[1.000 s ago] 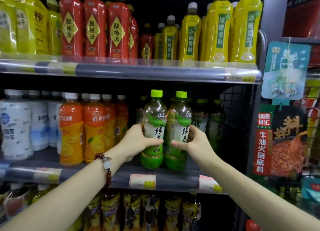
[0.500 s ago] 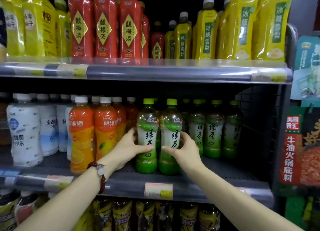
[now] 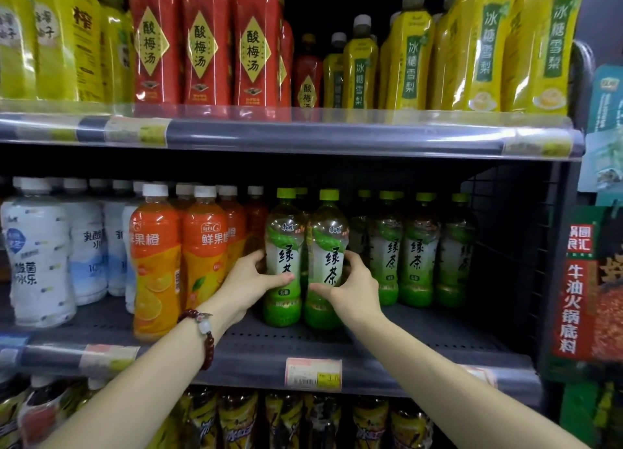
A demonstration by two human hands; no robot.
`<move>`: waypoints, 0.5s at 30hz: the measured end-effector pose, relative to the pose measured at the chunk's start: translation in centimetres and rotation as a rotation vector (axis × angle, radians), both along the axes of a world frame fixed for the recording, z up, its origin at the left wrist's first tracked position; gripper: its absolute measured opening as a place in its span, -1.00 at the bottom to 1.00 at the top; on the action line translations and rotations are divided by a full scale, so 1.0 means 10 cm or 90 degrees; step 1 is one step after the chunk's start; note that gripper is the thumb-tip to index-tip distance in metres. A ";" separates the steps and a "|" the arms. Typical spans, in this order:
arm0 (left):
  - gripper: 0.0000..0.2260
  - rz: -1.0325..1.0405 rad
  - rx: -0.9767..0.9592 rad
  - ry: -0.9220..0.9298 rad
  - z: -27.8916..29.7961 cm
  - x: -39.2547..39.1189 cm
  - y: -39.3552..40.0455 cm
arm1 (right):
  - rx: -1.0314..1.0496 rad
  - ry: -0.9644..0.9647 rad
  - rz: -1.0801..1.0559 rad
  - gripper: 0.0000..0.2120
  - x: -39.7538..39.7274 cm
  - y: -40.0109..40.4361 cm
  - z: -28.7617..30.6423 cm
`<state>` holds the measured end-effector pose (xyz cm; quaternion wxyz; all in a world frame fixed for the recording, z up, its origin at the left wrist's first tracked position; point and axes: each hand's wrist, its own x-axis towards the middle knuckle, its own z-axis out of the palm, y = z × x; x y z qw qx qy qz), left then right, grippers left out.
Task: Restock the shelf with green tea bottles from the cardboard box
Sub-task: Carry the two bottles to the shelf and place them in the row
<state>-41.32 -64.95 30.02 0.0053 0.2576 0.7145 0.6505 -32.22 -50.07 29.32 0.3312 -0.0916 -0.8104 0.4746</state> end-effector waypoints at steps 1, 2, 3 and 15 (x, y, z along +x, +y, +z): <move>-0.53 -0.001 -0.002 -0.002 0.00 -0.01 -0.01 | 0.000 -0.002 -0.002 -0.28 0.00 0.00 0.00; -0.52 0.000 -0.006 0.001 -0.01 -0.01 -0.02 | 0.001 -0.002 -0.003 -0.28 0.00 0.00 0.00; -0.53 0.000 -0.009 0.007 -0.01 0.00 -0.03 | 0.003 -0.003 -0.004 -0.27 0.01 0.00 -0.01; -0.49 0.220 -0.269 0.266 -0.06 0.16 -0.05 | 0.080 -0.047 -0.037 -0.32 0.13 -0.08 0.04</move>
